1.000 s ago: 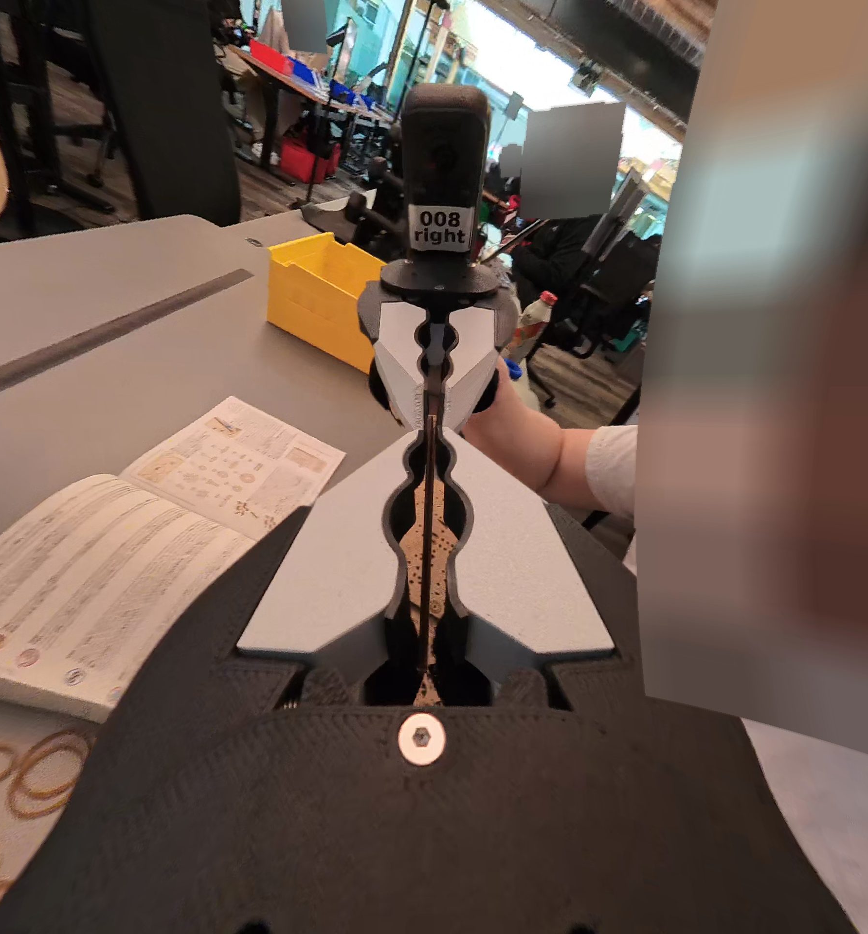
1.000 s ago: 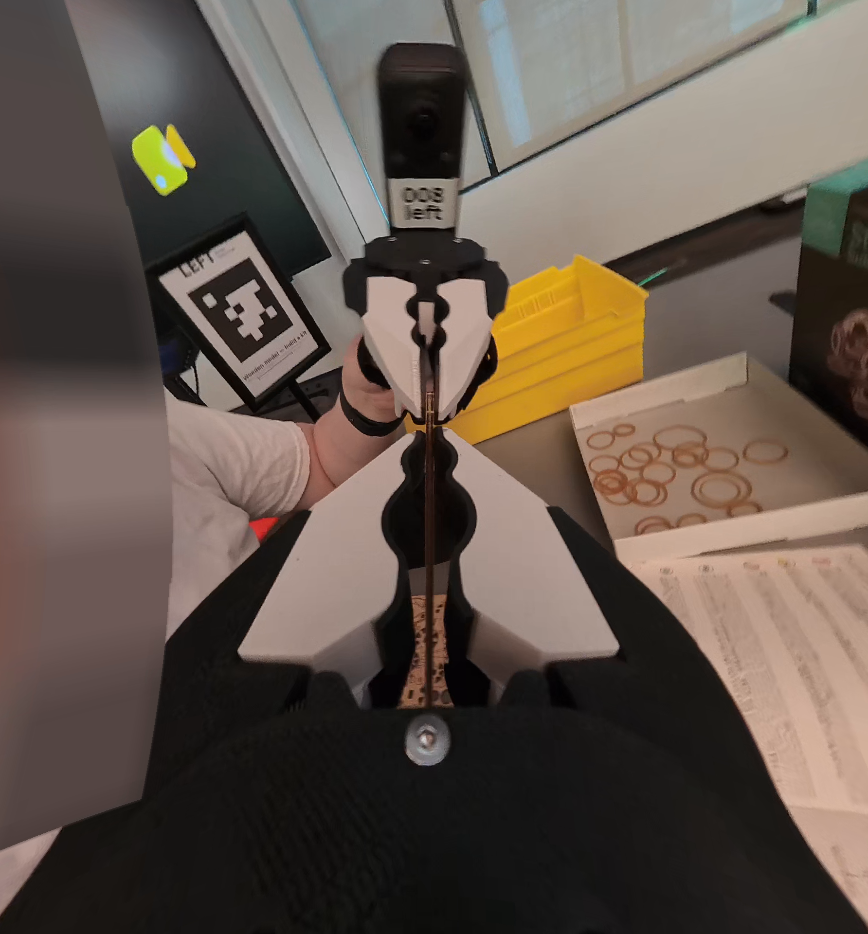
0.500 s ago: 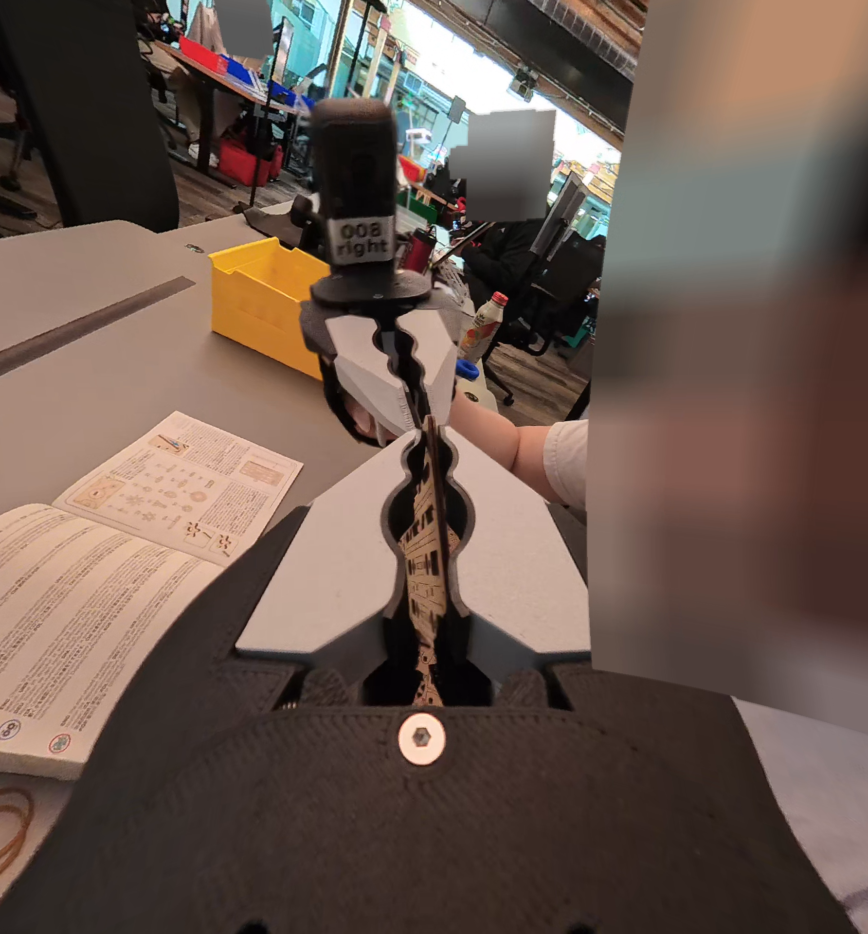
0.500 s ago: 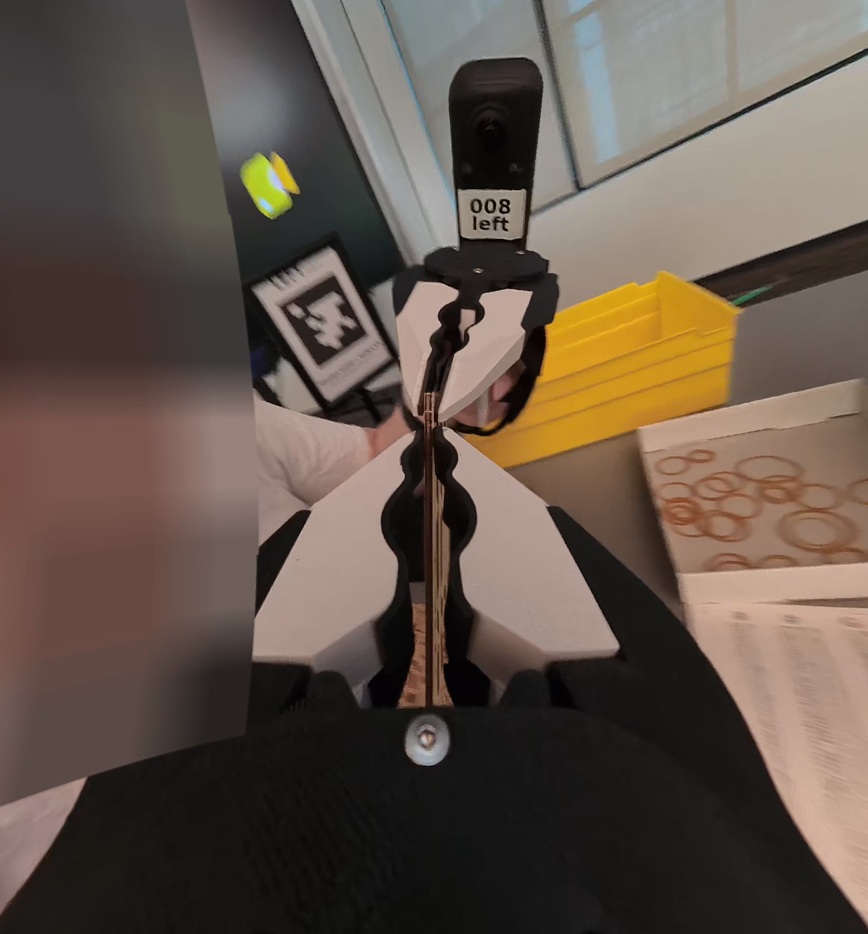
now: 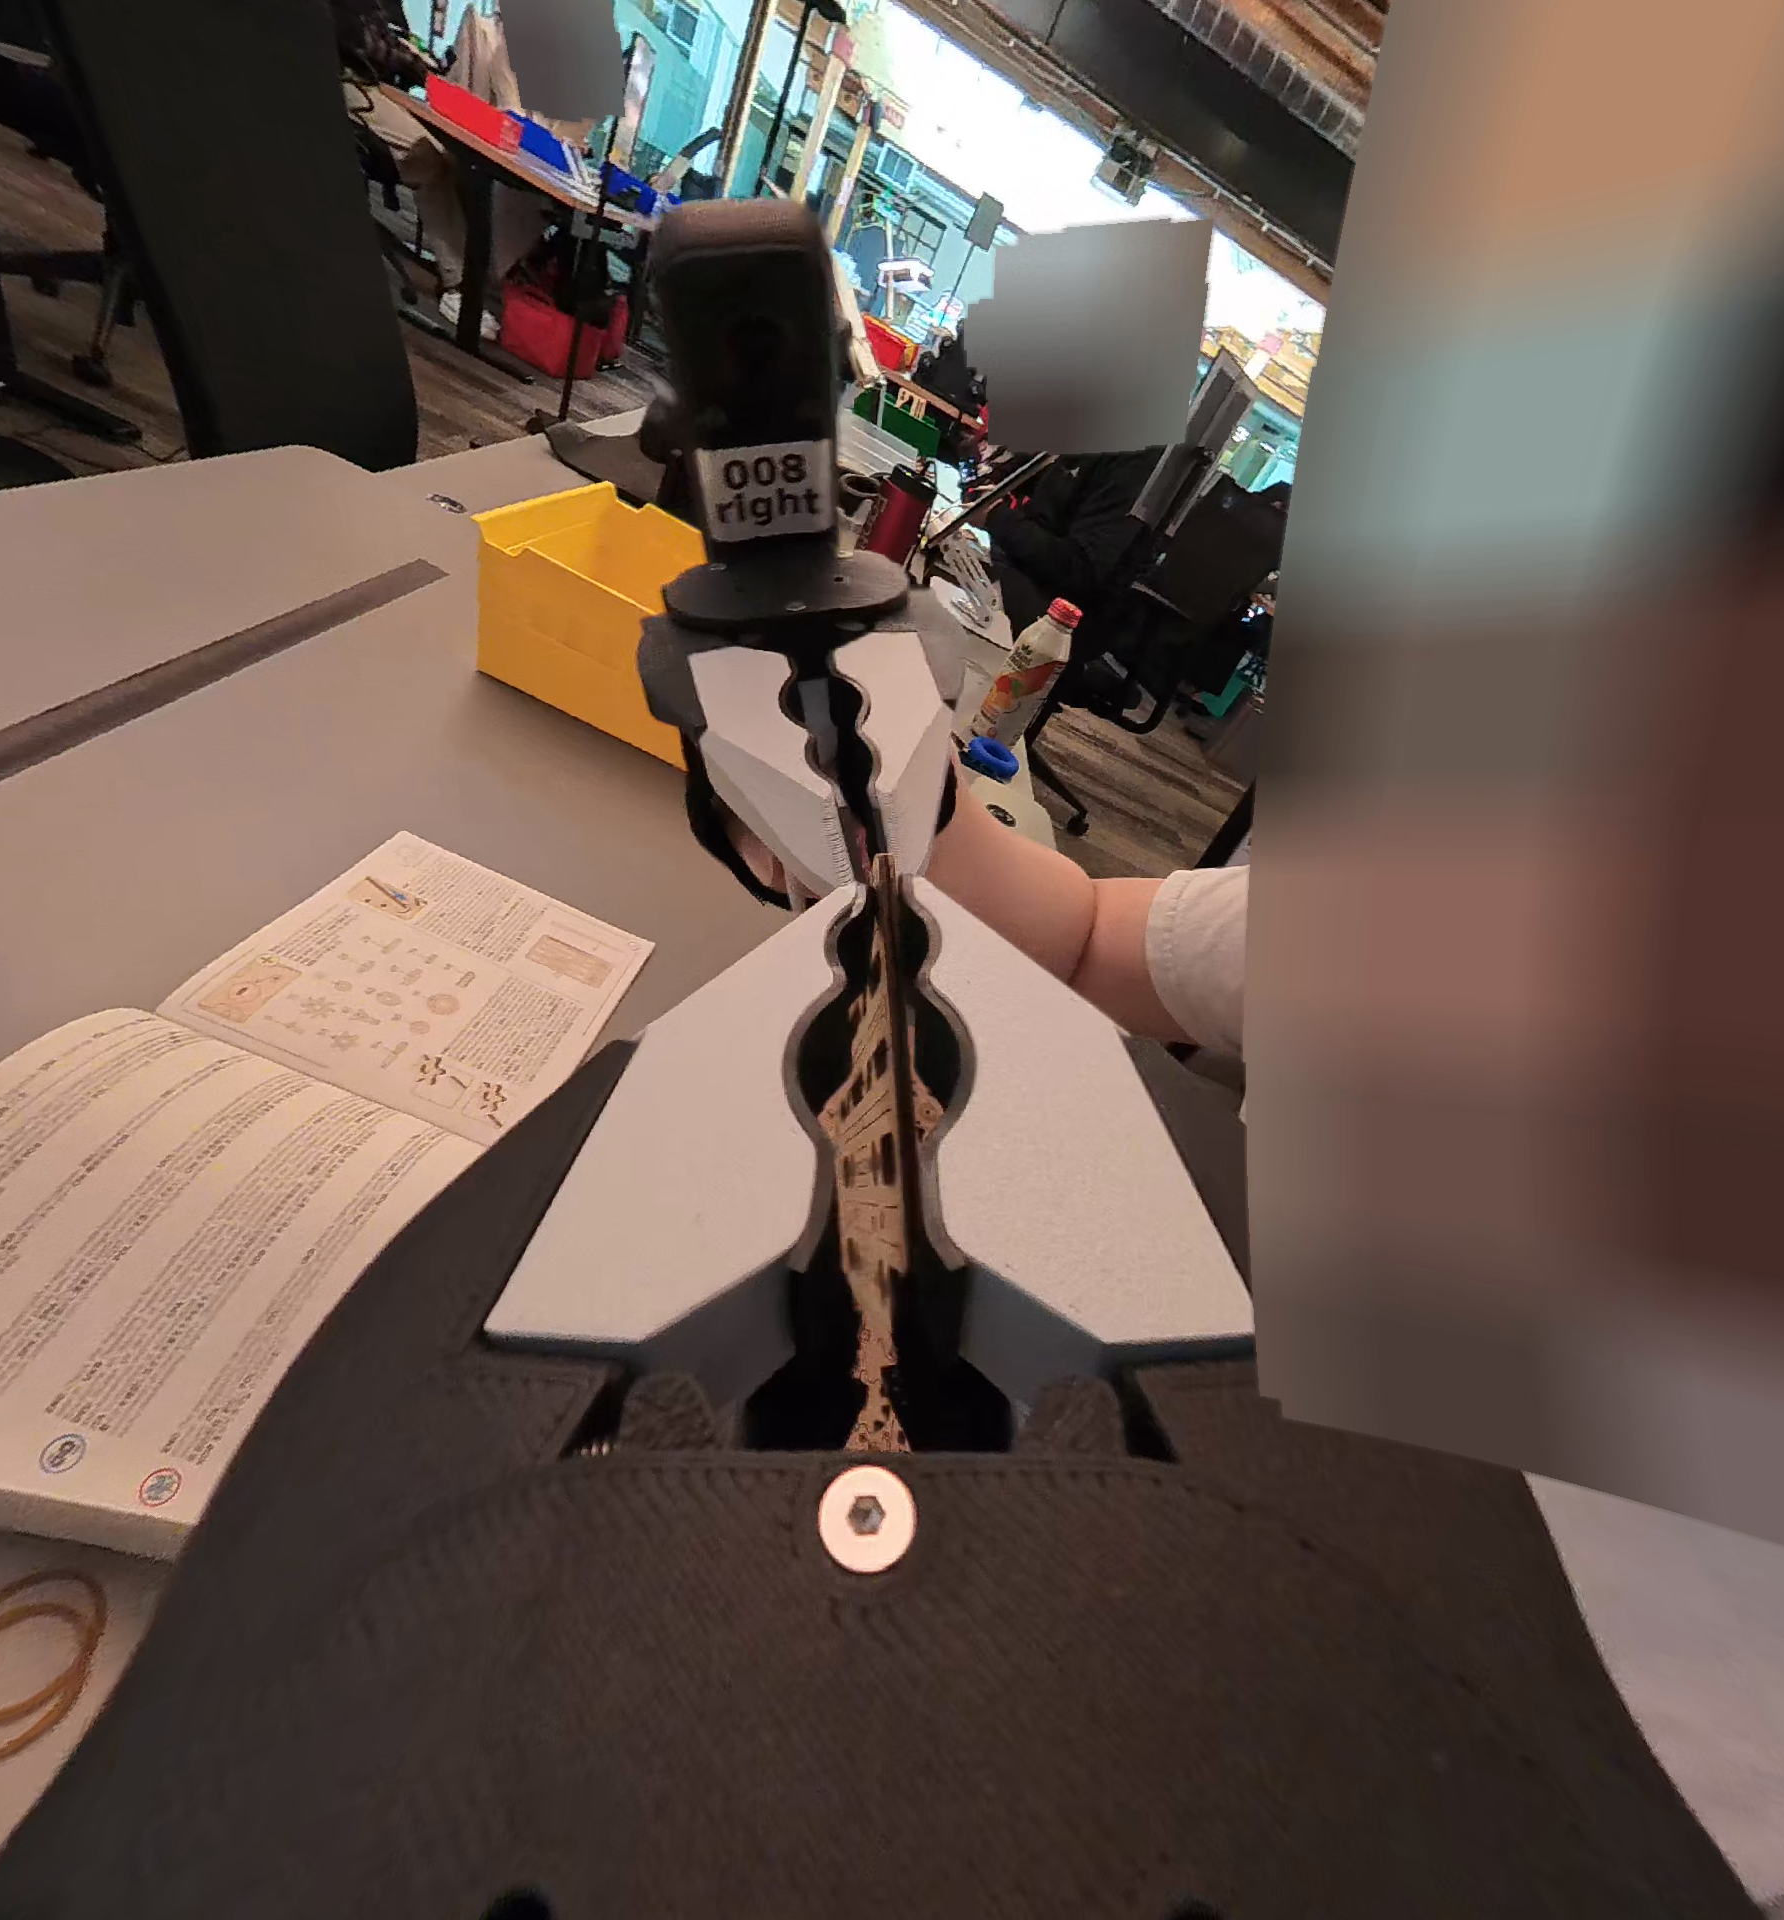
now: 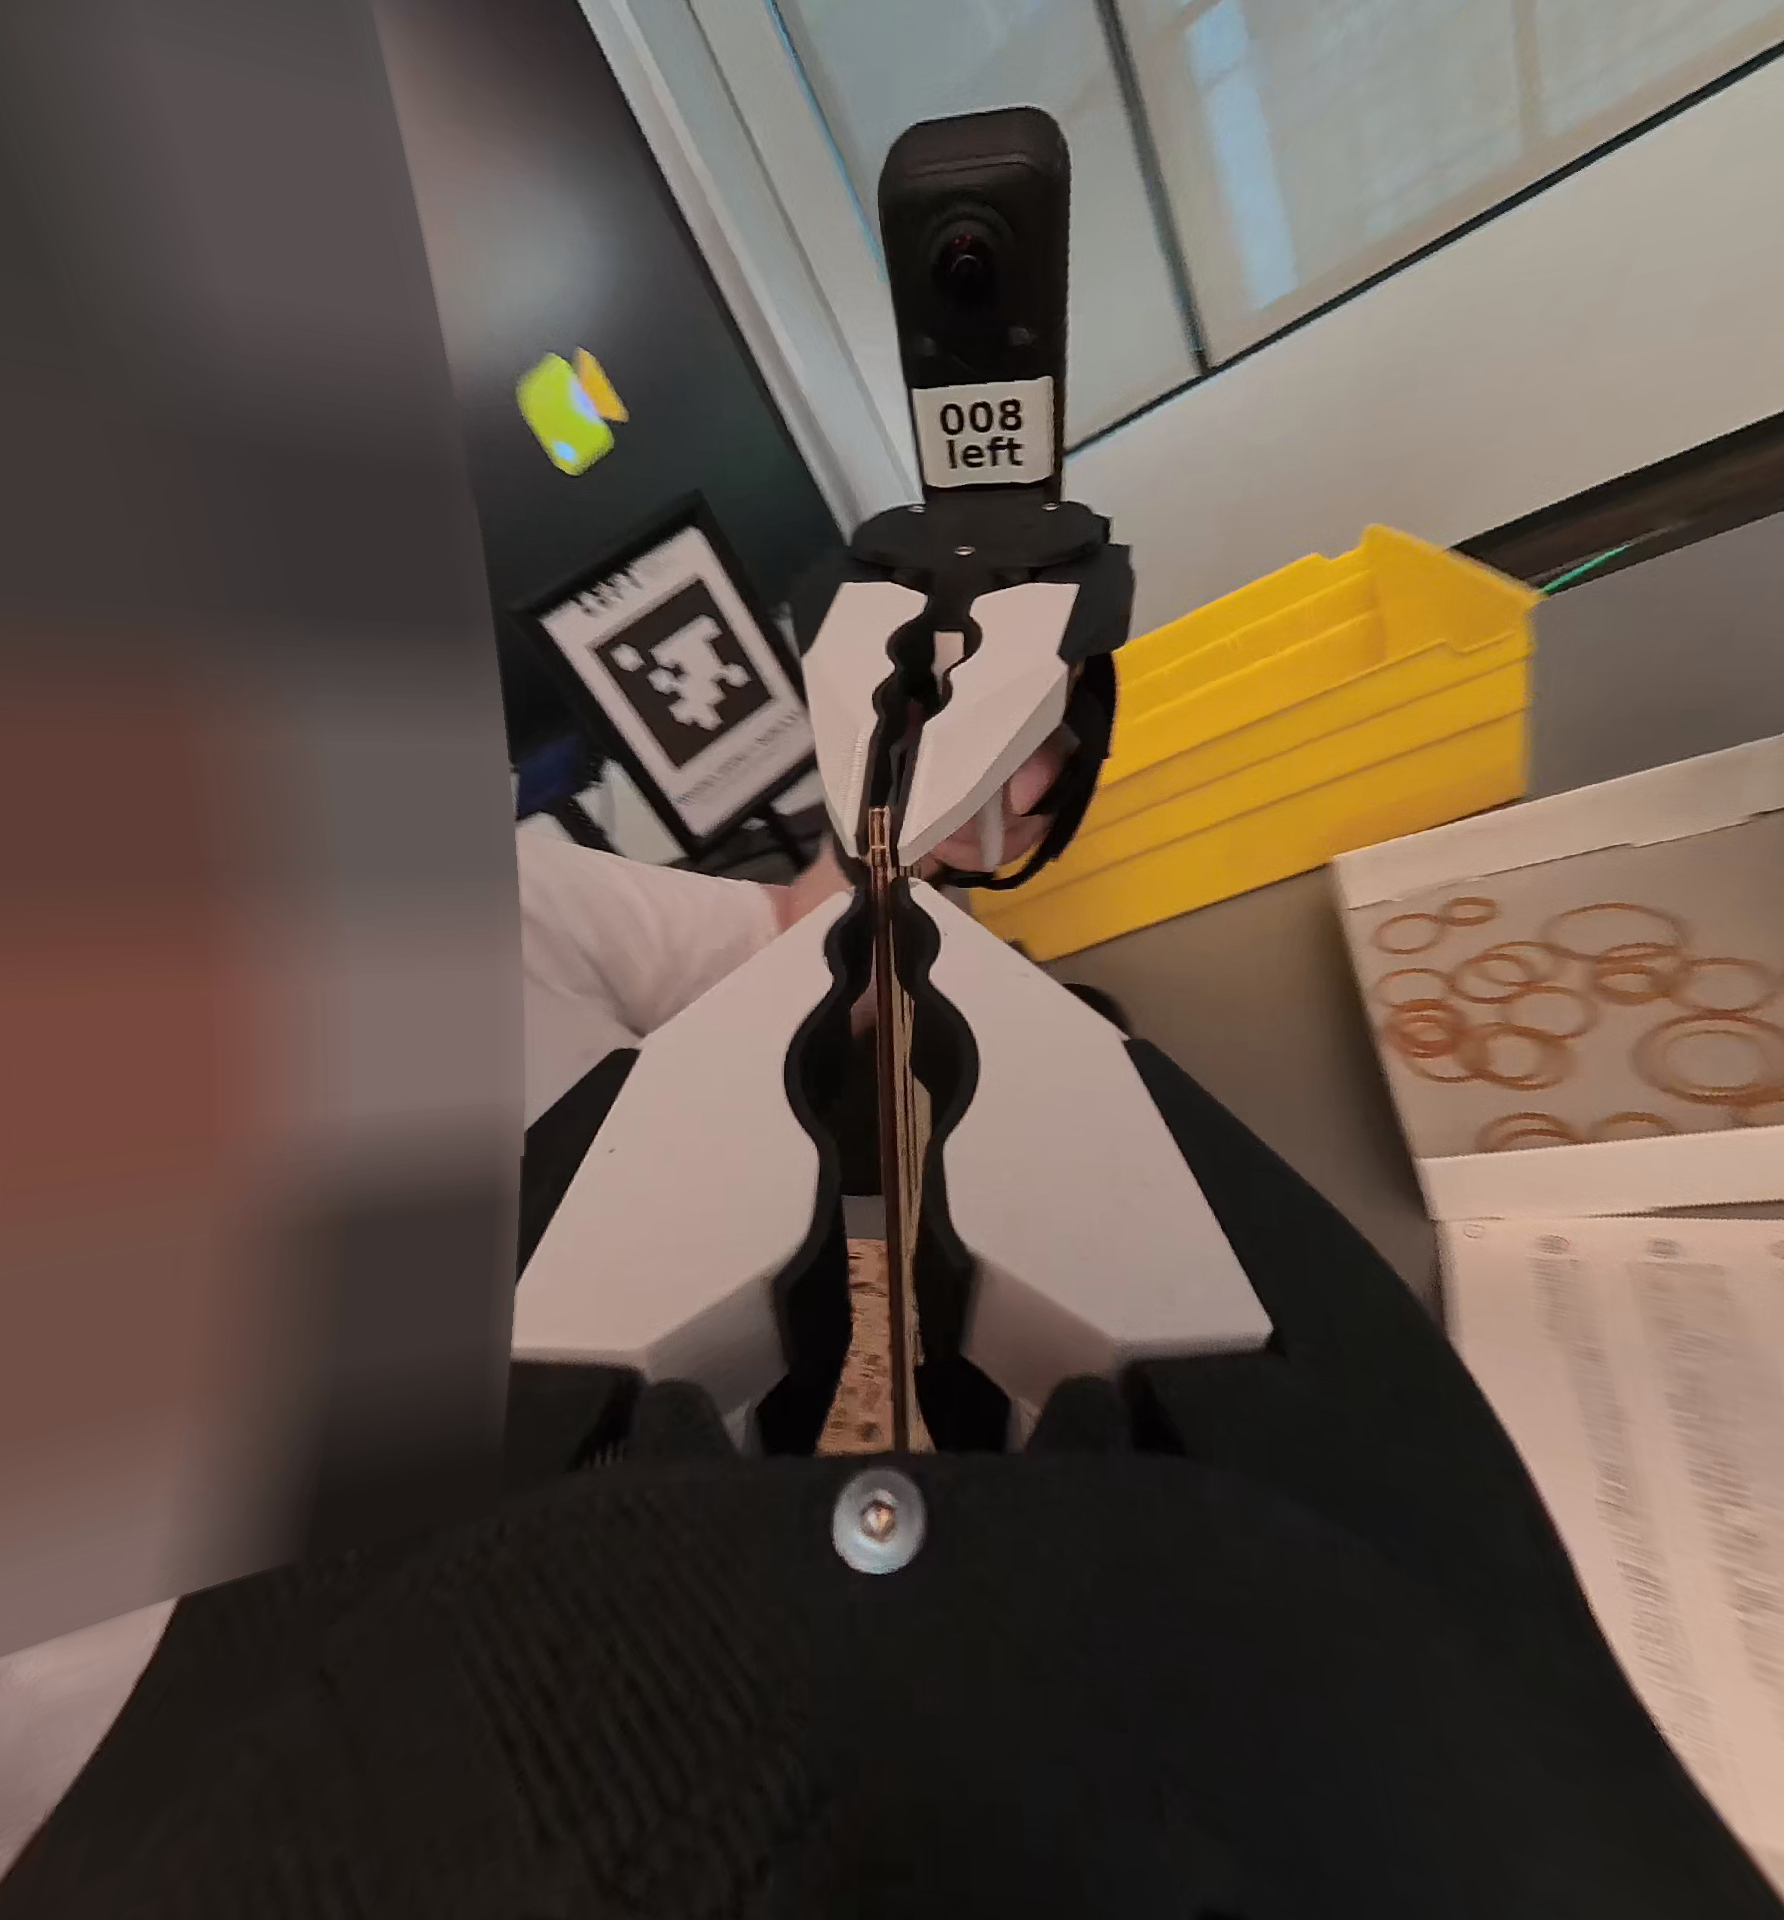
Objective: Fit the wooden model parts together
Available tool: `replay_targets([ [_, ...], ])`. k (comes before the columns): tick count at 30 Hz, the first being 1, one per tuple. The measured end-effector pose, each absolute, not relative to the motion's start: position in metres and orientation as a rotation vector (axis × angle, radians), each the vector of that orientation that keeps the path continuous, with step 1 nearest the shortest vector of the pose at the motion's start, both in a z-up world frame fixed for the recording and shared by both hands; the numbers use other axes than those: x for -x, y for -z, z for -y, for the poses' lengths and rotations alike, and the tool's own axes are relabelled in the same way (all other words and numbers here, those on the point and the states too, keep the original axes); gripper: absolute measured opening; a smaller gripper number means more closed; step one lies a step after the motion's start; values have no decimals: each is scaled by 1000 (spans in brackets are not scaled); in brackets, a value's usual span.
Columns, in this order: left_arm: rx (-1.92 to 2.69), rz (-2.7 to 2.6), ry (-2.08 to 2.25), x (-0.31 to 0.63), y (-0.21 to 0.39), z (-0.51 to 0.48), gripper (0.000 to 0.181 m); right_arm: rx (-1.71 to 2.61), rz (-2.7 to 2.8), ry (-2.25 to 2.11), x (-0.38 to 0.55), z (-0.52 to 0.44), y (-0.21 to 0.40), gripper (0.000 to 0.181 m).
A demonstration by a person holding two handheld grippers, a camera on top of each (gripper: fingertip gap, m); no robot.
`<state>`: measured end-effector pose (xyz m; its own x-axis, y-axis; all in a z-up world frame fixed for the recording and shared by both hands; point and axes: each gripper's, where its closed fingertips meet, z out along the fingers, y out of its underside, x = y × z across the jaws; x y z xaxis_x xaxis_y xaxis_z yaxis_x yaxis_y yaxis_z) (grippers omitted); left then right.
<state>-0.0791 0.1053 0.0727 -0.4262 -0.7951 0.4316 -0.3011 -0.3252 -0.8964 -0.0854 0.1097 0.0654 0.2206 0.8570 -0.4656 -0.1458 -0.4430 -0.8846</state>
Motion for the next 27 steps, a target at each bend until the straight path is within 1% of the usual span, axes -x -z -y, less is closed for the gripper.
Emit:
replay_targets([
  [1, 1414, -1527, 1796, 78, -72, -107, 1, 1588, 696, -1331, 85, -112, -65, 2],
  [6, 1459, -1489, 1732, 75, -67, -117, 2, 1658, 726, -1005, 81, -122, -59, 2],
  [8, 1456, -1492, 1724, 75, -67, -118, 3, 1670, 728, -951, 81, -123, -59, 2],
  [14, 1446, -1515, 1751, 77, -68, -114, 1, 1688, 697, -1167, 84, -116, -59, 2],
  [25, 1481, -1366, 1843, 81, -77, -136, 1, 1764, 708, -1191, 74, -117, -46, 11],
  [26, 1482, -1366, 1844, 80, -76, -135, 1, 1772, 714, -1190, 75, -117, -43, 10],
  [27, 1480, -1367, 1847, 80, -76, -135, 1, 1774, 723, -1192, 76, -116, -42, 2],
])
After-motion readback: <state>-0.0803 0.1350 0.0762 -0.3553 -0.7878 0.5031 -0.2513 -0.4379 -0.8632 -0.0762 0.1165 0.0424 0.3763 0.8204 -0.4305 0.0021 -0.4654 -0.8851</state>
